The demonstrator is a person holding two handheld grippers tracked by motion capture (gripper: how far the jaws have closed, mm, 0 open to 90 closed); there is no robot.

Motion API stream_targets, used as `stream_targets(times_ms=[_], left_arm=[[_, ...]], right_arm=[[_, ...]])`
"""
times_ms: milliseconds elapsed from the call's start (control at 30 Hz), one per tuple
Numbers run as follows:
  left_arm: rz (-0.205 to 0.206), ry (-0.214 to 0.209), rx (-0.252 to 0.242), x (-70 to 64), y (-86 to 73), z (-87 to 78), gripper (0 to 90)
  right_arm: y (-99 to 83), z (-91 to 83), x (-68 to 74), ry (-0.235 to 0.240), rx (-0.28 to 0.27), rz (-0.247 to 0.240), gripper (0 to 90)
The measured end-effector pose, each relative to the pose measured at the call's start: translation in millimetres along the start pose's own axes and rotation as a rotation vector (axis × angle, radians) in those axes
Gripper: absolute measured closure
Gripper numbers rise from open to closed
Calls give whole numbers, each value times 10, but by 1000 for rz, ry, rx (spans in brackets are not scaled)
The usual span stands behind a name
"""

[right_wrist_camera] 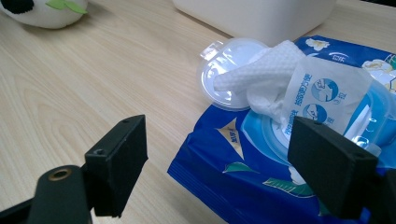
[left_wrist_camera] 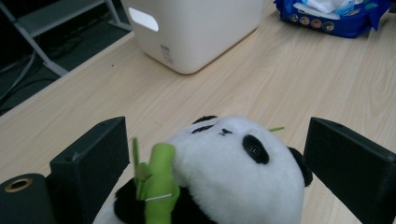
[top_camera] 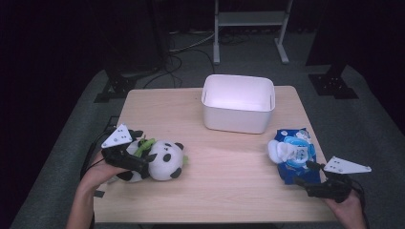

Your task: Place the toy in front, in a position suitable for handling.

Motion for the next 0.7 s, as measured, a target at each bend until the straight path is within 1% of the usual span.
stream_targets(times_ms=[33,67,100,133,333,367,400,433,467,500,567,633,700], left_arm=[[0,0,0,0,0,0,58],[-11,-11,10,50,-1,-8,58],[-11,-11,10,50,-1,-8,59],[-17,-13,20,90,1,-8,59],[-20,-15,48,176,-1,21,59],[-13,-24,65,200,-16,39,59],[-13,-24,65,200,-16,39,59],[-3,-27,75,216,-27,46,59],[-5,-28,80,226,-36,54,59],[-4,-38,89,253,-59,69,105],[-1,-35,99,274,-71,80,106],[-6,-42,116,307,-90,105,108],[-7,-46,121,313,-95,113,108]], right_arm=[[0,2,1,0,1,-1,186],[0,6,2,1,2,-1,187],[0,6,2,1,2,-1,187],[2,11,5,2,4,-2,186],[3,9,7,1,6,-4,187],[3,6,6,1,5,-5,187],[3,6,6,1,5,-5,187],[4,3,5,1,4,-7,187],[4,3,5,1,4,-7,187],[6,3,4,2,1,-7,187],[6,4,2,2,2,-7,187],[2,11,4,3,8,-8,187],[2,12,6,2,9,-13,187]])
Point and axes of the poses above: each handheld gripper's, and its own axes: z roughly forward along the jaws, y roughly out of its top, x roughly to its left, the point moved 6 cm from there along z, roughly forward along the jaws, and after that the axes turned 6 degrees about y, right-handed, at the moved point
